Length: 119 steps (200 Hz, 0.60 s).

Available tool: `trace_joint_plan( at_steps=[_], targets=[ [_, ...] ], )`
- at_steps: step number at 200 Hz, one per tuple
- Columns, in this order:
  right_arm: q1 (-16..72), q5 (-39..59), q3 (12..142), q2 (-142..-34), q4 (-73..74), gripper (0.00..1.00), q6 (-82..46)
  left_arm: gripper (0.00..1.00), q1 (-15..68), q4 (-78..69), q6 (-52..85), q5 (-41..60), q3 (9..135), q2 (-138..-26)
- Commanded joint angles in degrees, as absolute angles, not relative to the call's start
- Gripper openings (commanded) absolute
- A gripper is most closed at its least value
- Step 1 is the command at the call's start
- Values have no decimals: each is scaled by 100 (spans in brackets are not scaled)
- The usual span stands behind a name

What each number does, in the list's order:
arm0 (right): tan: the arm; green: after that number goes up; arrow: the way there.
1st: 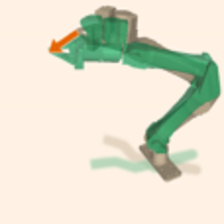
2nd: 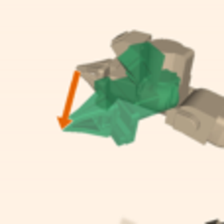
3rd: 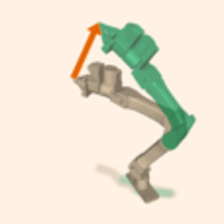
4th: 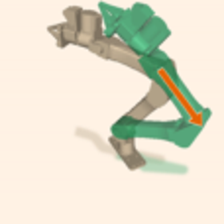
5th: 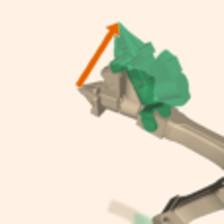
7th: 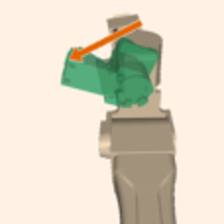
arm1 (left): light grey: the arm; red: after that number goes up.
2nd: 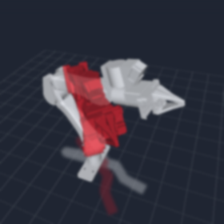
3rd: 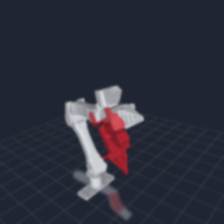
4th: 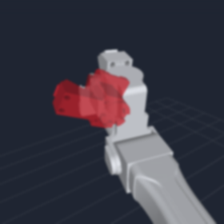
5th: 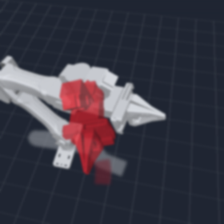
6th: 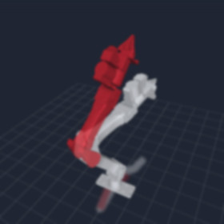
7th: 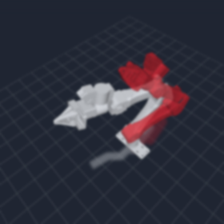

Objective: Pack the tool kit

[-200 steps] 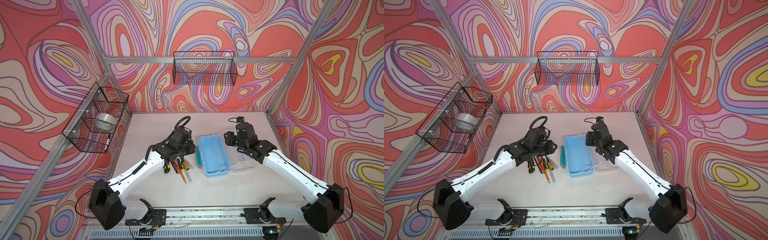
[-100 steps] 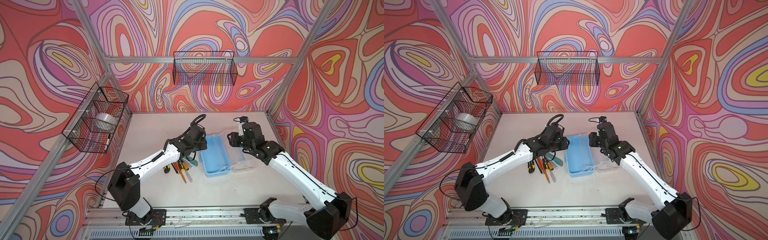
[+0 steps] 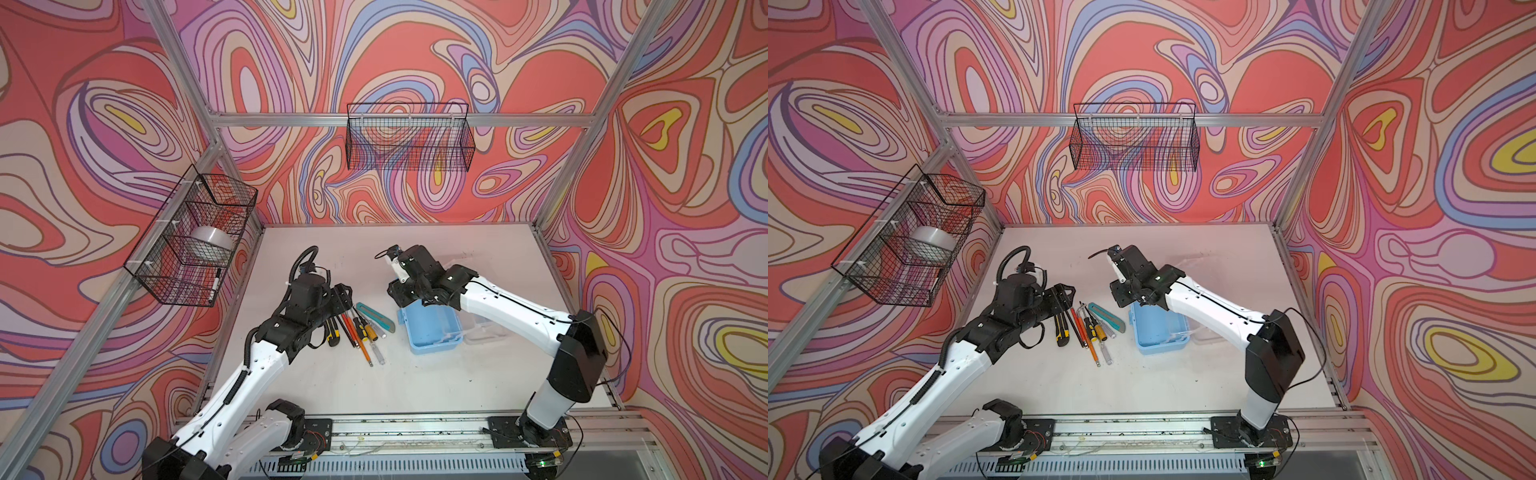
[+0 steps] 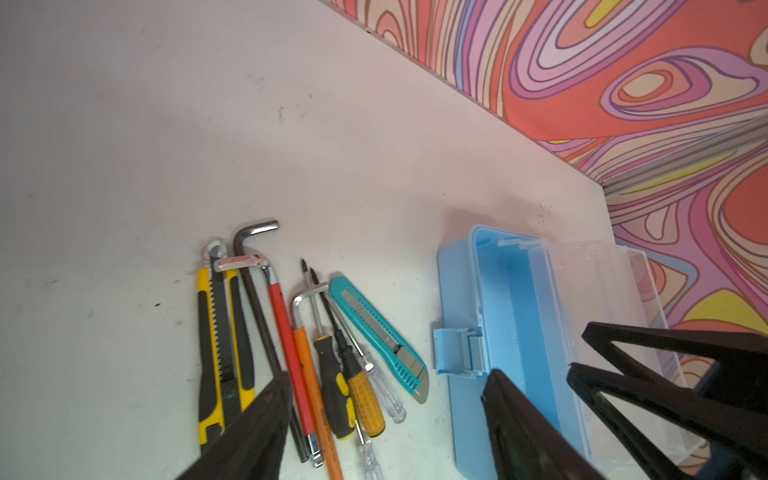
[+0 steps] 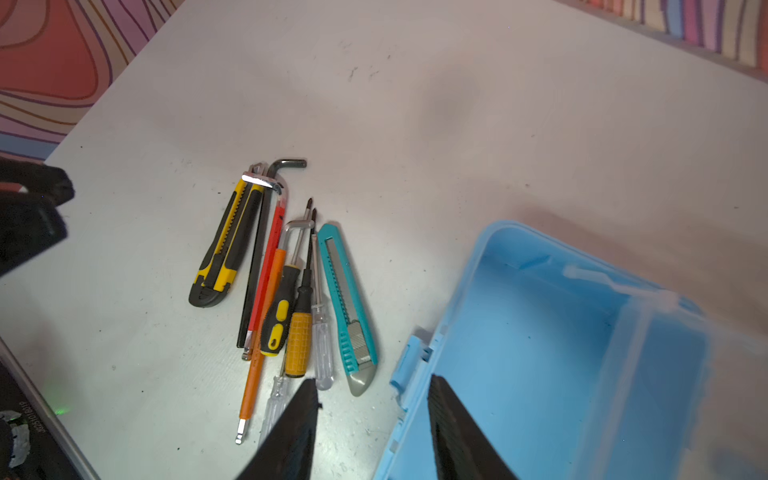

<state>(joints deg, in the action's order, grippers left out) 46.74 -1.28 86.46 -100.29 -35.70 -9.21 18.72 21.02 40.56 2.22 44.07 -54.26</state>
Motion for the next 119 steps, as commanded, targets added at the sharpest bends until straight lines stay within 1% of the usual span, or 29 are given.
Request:
trace_joint_plan(
  at_steps=[1, 51, 70, 89, 119],
  targets=[
    [4779, -50, 8995, -10490, -3870, 43, -513, 76, 1541, 2343, 3925, 806, 4125, -5230],
    [5036, -289, 9622, -11511, -4147, 44, -339, 77, 742, 2265, 3877, 1495, 3613, -5019],
    [5044, -329, 9757, -11838, -4250, 44, -298, 77, 691, 2189, 3834, 1516, 3576, -5027],
    [5045, -352, 9843, -12082, -4317, 46, -256, 78, 694, 2130, 3812, 1517, 3543, -5062],
    [5058, -484, 9973, -12361, -4385, 46, -251, 78, 692, 1876, 3906, 1642, 3389, -5104]
  ],
)
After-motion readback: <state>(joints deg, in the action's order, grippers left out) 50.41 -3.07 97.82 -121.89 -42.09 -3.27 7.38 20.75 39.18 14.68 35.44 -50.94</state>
